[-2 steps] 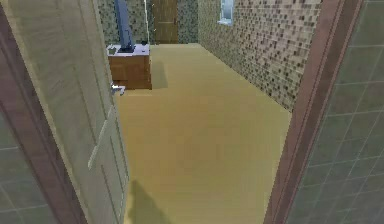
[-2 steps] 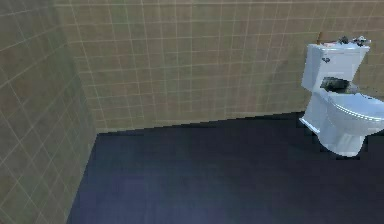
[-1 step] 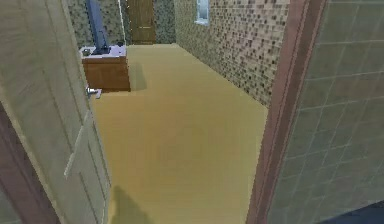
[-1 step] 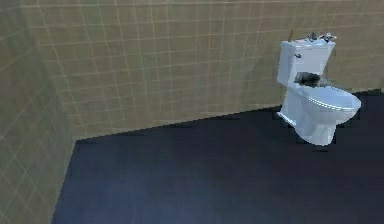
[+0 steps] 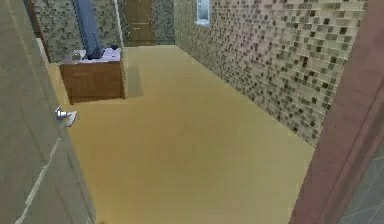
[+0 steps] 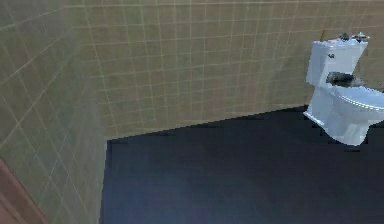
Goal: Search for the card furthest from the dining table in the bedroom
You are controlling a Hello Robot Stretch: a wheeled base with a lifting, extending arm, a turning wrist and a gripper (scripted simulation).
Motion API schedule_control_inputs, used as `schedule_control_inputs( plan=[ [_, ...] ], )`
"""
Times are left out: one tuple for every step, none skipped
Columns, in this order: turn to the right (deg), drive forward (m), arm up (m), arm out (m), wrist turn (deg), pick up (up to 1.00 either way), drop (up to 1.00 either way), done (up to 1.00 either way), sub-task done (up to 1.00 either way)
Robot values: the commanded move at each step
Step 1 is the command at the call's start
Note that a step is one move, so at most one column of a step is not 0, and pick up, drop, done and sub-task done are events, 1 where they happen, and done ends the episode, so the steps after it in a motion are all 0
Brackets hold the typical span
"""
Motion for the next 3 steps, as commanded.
schedule_control_inputs(
  plan=[
    [-15.0,0.0,0.0,0.0,0.0,0.0,0.0,0.0,0.0],
    [0.0,1.0,0.0,0.0,0.0,0.0,0.0,0.0,0.0],
    [0.0,0.35,0.0,0.0,0.0,0.0,0.0,0.0,0.0]
  ],
)
